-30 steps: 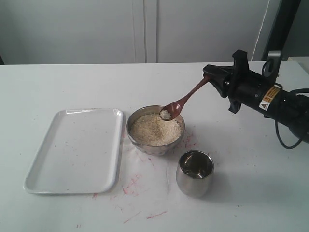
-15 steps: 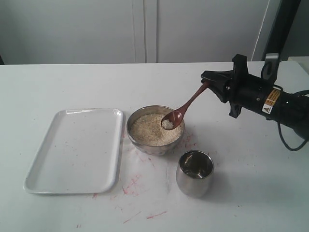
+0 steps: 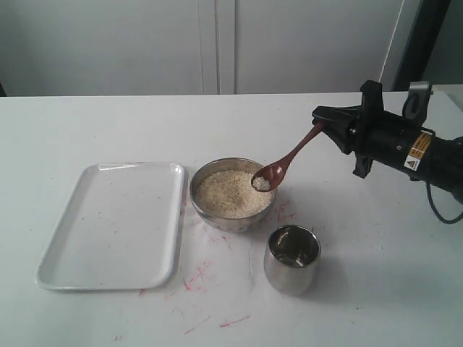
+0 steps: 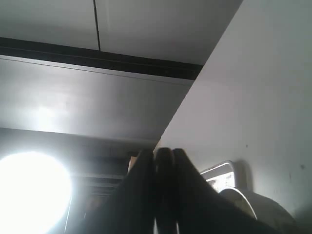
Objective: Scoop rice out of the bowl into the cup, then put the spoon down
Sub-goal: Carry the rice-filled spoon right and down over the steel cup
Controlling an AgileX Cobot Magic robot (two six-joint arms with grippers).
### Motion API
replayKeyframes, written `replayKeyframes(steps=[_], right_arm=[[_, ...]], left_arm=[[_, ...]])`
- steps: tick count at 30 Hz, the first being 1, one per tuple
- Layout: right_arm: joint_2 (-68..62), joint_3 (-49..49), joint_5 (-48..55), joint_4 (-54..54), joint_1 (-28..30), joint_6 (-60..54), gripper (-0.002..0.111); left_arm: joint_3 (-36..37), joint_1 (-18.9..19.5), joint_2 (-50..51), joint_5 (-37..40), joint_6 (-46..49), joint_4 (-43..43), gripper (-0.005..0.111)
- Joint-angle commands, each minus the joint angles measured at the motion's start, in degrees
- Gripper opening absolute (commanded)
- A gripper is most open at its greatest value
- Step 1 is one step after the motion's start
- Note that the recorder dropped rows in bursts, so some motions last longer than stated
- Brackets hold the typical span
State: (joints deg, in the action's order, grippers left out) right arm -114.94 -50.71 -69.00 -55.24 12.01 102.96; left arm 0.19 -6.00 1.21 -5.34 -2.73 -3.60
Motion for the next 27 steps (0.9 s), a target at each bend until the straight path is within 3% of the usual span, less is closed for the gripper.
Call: replayKeyframes(steps=[1, 15, 27], right_arm=[[0.0, 0.2, -1.0, -3.4, 1.7, 0.8, 0.000], [2.8, 0.2, -1.0, -8.3, 2.3, 1.3, 0.000], [6.9, 0.2, -1.0, -15.0, 6.4, 5.1, 0.000]], left_arm=[[-0.2, -0.1, 0.3, -0.6, -0.1, -0.2, 0.014], [-0.2, 0.1, 0.3, -0.6, -0.1, -0.2, 0.014], [-0.2, 0.1, 0.3, -0.6, -0.1, -0.2, 0.014]])
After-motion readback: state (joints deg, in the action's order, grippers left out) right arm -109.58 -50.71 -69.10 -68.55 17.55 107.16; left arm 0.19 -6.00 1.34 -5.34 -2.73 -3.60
